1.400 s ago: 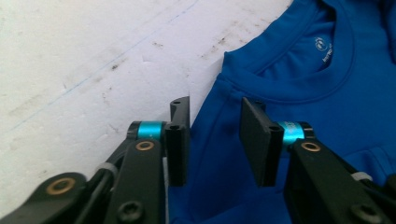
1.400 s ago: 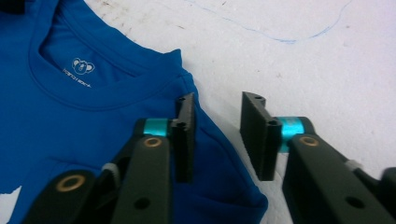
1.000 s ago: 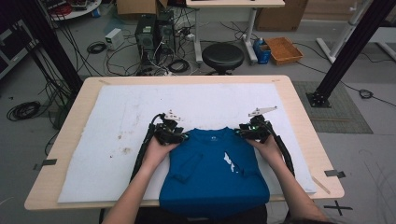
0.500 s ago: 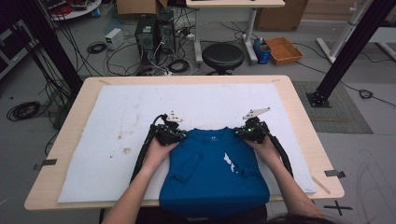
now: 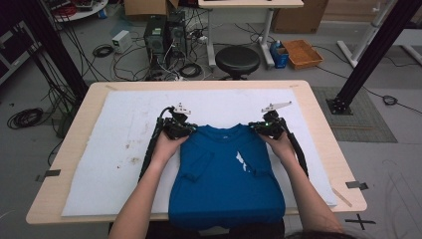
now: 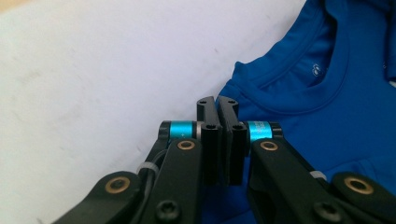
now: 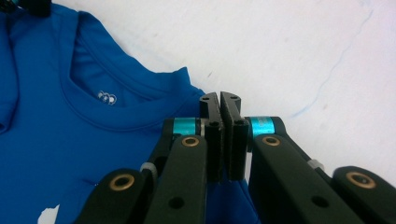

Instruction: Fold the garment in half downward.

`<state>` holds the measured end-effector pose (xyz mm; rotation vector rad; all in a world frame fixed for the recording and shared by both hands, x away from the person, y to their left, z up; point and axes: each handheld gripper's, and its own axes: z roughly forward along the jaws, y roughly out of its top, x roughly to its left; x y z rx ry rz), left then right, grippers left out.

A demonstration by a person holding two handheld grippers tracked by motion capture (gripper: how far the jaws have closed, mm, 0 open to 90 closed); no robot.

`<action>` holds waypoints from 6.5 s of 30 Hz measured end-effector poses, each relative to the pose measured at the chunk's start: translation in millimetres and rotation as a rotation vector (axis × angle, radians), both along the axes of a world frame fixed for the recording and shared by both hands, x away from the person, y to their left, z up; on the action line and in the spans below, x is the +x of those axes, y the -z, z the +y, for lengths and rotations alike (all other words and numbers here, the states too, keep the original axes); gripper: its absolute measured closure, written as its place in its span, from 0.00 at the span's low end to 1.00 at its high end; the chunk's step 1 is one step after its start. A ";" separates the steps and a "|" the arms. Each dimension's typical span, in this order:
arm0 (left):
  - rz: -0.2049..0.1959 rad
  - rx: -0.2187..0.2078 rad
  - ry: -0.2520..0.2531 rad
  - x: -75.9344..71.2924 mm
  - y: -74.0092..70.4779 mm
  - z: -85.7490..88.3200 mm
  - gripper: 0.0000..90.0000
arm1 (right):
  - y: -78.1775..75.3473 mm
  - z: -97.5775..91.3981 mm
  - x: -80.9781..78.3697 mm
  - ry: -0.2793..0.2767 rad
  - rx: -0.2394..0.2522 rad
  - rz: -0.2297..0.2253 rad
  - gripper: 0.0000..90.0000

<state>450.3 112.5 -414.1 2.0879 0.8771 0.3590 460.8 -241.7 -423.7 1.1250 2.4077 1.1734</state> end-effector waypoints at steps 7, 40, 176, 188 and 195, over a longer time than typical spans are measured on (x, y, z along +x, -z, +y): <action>-0.006 -0.040 0.015 -6.3 -16.6 6.1 0.98 | -16.2 -3.8 -4.2 -0.001 0.040 -0.033 0.98; -0.116 0.074 0.362 -200.3 -1.7 4.3 0.97 | -17.5 -28.4 -216.3 -0.228 -0.068 -0.198 0.98; 0.083 -0.045 -0.175 -100.3 24.9 36.1 0.94 | 13.1 -37.3 -101.5 0.065 -0.004 0.018 0.93; 0.063 -0.063 -0.157 -101.4 17.6 40.0 0.95 | 7.7 -39.3 -102.7 0.067 0.021 0.007 0.93; 0.057 -0.103 -0.141 -106.2 9.0 43.8 0.95 | -1.7 -42.0 -106.0 0.055 0.072 0.014 0.93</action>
